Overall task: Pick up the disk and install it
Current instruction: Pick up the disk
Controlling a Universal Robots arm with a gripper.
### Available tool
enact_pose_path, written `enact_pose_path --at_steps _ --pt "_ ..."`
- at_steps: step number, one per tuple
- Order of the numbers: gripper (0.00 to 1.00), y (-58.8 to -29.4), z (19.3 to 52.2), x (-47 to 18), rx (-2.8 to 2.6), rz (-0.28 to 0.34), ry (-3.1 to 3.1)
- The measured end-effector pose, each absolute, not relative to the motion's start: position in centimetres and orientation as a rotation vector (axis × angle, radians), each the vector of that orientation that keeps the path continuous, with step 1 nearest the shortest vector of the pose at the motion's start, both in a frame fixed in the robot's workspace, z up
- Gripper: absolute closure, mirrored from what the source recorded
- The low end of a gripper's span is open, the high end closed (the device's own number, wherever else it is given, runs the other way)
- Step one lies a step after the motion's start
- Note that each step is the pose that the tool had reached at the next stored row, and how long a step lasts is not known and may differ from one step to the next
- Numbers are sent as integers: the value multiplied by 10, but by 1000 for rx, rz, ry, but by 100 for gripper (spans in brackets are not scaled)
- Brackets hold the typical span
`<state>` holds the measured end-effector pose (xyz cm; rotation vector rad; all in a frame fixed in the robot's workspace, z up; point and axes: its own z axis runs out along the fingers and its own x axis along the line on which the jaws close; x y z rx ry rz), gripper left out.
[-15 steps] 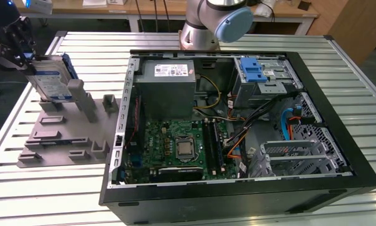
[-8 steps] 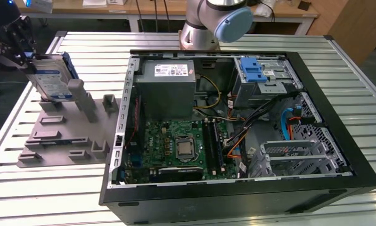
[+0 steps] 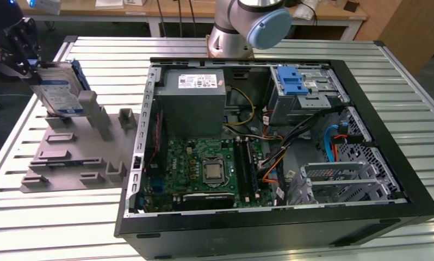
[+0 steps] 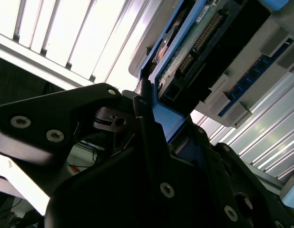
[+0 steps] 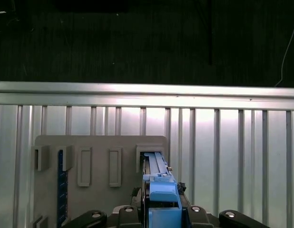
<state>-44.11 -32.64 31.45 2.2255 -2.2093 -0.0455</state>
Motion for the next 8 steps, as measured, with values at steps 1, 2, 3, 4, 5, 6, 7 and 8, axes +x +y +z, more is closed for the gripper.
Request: enact_pose_path --at_steps 1,2,3,4,5,6,7,8 --pt "64 -326 315 -441 2225 -46 -2209" --pt "64 -326 316 -441 2225 -46 -2209" --pt "64 -326 316 -441 2225 -46 -2209" --pt "64 -326 317 -441 2225 -46 -2209" --pt "64 -326 318 -441 2225 -46 -2209" --pt "64 -326 319 -441 2225 -46 -2209" --pt "64 -326 320 -441 2225 -46 -2209" --pt "64 -326 320 -441 2226 -46 -2209"
